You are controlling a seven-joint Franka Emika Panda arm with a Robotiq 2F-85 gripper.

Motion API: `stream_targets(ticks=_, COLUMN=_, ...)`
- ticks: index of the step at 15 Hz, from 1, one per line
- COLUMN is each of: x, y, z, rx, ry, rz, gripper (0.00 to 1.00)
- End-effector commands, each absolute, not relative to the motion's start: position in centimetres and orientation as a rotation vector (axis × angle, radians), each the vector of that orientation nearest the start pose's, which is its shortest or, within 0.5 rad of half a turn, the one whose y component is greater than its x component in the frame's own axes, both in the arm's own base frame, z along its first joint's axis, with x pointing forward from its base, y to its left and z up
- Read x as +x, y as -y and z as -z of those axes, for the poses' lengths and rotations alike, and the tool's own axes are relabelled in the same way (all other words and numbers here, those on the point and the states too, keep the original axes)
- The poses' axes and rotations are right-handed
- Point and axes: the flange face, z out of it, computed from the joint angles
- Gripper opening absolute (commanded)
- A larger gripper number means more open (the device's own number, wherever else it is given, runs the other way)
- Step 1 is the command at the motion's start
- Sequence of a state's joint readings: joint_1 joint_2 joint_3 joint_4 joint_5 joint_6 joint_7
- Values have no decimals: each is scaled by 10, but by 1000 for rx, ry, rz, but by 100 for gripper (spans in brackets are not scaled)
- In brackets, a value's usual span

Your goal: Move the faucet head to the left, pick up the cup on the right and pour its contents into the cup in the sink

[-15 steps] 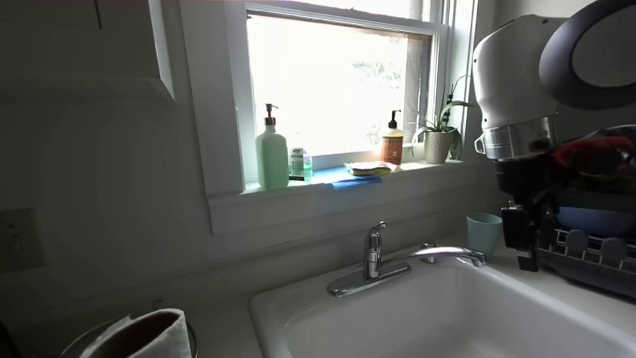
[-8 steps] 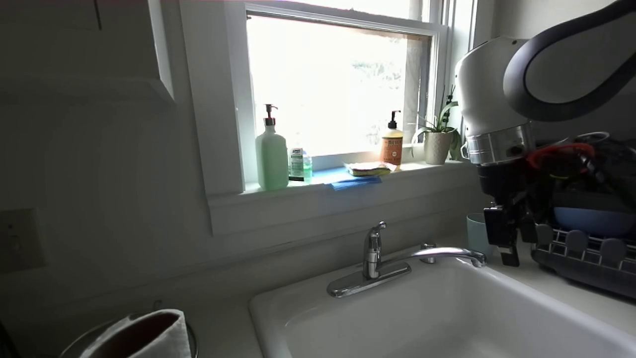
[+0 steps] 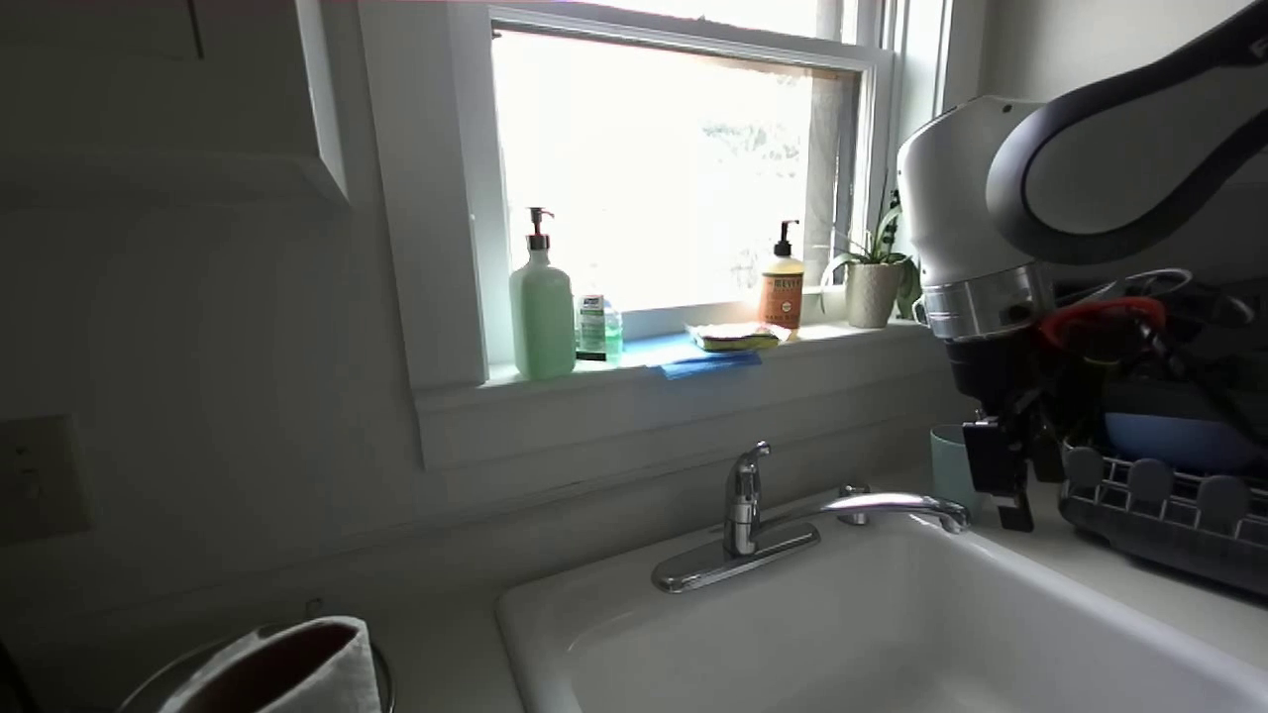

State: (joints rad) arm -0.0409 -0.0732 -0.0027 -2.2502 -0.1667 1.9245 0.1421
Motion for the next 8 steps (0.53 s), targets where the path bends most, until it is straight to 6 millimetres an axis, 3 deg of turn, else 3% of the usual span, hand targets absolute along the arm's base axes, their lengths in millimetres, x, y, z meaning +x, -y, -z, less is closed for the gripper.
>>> stream_targets(ticks=1, x=503, y=48, z=-367, rx=-3305, ry=58, rz=-414, gripper=100)
stream_targets(ticks=4, x=516, y=54, z=-355, rx=-3275, ry=184, rz=-343, gripper=100)
stream_targets(ticks=8, x=527, y=49, z=-341, rx=-3202, ry=219, rz=-273, gripper=100)
